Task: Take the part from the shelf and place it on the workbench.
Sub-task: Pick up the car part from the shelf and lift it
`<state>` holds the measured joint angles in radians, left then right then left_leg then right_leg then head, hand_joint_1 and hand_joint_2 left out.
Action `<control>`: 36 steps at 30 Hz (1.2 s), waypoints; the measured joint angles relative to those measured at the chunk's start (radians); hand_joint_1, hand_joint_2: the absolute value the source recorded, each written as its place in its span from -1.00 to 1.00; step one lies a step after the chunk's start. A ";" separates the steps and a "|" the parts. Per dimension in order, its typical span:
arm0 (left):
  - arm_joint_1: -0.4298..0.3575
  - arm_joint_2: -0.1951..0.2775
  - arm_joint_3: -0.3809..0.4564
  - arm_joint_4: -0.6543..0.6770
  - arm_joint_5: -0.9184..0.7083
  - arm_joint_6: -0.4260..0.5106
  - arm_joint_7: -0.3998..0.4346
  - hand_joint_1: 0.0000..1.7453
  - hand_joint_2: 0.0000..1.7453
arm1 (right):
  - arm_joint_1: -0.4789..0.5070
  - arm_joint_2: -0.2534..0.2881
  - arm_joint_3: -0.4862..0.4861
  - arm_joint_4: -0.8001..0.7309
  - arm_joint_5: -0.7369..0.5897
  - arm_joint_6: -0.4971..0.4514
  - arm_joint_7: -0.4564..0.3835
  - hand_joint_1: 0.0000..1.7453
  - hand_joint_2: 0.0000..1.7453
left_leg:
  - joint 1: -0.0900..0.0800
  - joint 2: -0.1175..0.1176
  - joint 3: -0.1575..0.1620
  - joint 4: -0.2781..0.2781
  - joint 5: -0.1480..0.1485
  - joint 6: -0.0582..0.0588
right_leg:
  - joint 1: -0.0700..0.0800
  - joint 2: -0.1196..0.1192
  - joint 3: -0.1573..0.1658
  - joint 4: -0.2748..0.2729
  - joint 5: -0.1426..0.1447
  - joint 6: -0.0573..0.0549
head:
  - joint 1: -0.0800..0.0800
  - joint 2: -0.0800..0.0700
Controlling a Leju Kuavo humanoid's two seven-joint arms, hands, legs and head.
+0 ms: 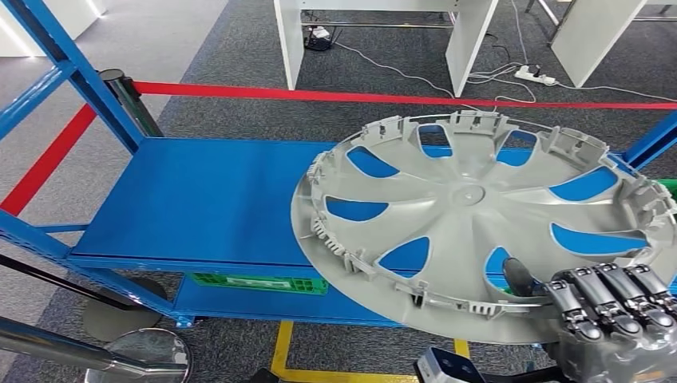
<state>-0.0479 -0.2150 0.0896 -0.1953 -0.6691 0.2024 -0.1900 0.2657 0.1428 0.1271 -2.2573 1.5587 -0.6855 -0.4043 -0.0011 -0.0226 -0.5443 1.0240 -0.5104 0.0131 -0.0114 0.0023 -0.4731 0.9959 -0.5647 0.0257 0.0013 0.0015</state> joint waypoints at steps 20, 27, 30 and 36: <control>-0.001 0.001 0.000 0.000 -0.012 0.007 0.019 -1.00 -1.00 | -0.002 0.000 0.018 0.020 0.000 0.000 0.070 1.00 1.00 | 0.002 0.012 0.010 -0.032 0.020 0.032 | -0.014 -0.001 -0.146 0.274 -0.098 0.031 | 0.009 0.000; -0.002 0.004 -0.001 0.000 -0.015 0.013 0.020 -1.00 -1.00 | -0.005 0.000 0.027 0.031 0.000 0.000 0.080 1.00 1.00 | 0.001 0.006 -0.008 -0.006 0.018 -0.008 | -0.020 0.008 -0.058 0.042 0.040 0.030 | 0.012 0.000; -0.001 0.006 -0.001 0.000 -0.016 0.013 0.020 -1.00 -1.00 | -0.004 0.000 0.029 0.034 0.000 0.000 0.083 1.00 1.00 | 0.004 0.010 -0.031 0.028 -0.014 -0.024 | -0.022 0.004 -0.072 0.037 0.042 0.005 | 0.006 0.000; -0.002 0.007 -0.002 0.000 -0.016 0.013 0.020 -1.00 -1.00 | -0.005 0.000 0.033 0.038 0.000 0.000 0.085 1.00 1.00 | 0.002 0.014 -0.099 0.256 -0.126 -0.018 | 0.001 -0.007 -0.104 0.037 0.066 -0.029 | 0.001 0.000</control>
<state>-0.0494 -0.2075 0.0876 -0.1949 -0.6847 0.2155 -0.1698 0.2602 0.1427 0.1597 -2.2190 1.5591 -0.6855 -0.3192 0.0004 -0.0082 -0.6432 1.2801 -0.6369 -0.0051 -0.0105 -0.0052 -0.5770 1.0328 -0.4986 -0.0038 0.0019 0.0015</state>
